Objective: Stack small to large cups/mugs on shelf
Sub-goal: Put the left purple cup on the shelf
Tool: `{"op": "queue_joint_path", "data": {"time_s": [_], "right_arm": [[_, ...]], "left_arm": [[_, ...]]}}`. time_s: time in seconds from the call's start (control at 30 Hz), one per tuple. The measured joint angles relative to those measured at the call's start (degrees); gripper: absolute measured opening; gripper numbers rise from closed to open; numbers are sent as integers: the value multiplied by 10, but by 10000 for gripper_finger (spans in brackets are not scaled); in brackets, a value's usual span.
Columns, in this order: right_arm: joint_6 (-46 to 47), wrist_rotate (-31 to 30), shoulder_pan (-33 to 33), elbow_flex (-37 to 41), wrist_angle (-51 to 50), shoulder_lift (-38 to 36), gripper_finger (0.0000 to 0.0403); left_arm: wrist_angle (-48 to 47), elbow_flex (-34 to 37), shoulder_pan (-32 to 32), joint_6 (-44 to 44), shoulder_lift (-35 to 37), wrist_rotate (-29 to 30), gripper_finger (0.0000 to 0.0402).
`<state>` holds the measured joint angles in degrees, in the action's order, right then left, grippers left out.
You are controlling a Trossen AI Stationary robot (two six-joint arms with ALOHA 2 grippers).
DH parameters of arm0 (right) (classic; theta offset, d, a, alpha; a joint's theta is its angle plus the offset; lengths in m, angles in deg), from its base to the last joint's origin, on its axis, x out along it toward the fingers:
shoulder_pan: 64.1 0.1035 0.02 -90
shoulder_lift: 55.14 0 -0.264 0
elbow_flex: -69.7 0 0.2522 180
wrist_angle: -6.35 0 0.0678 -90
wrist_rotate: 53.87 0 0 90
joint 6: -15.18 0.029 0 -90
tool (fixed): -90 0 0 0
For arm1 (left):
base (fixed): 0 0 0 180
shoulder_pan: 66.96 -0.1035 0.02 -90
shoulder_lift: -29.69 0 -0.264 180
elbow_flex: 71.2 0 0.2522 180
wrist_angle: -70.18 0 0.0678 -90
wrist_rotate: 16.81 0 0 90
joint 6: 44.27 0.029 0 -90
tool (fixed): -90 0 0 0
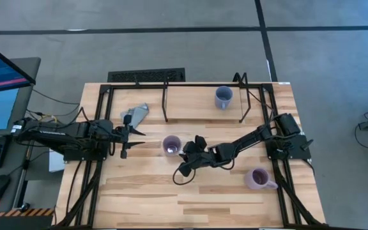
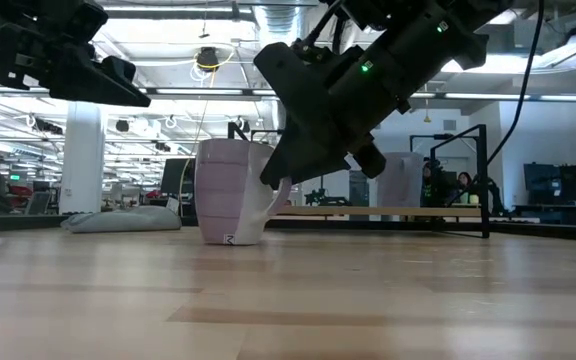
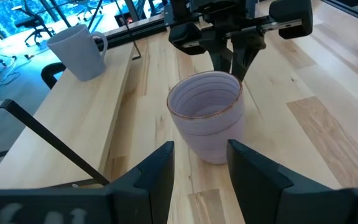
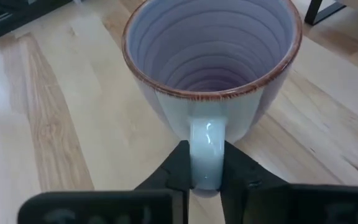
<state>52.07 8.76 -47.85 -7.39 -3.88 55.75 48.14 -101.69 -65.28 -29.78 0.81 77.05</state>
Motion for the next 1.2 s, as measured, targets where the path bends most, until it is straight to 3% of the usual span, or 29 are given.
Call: {"op": "queue_joint_path", "data": {"time_s": [0.4, 0.63, 0.9, 1.2], "right_arm": [[-14, -15, 0, -22, -20, 0, 65], [8, -52, 0, -103, -186, 0, 65], [119, -130, 0, -167, -324, 0, 65], [129, -137, -28, -202, -435, -7, 65]], "left_arm": [[0, 0, 0, 0, 0, 0, 139], [-1, 0, 0, 0, 0, 0, 139], [-8, 0, 0, -4, 0, 0, 139], [-31, 0, 0, -18, 0, 0, 139]]}}
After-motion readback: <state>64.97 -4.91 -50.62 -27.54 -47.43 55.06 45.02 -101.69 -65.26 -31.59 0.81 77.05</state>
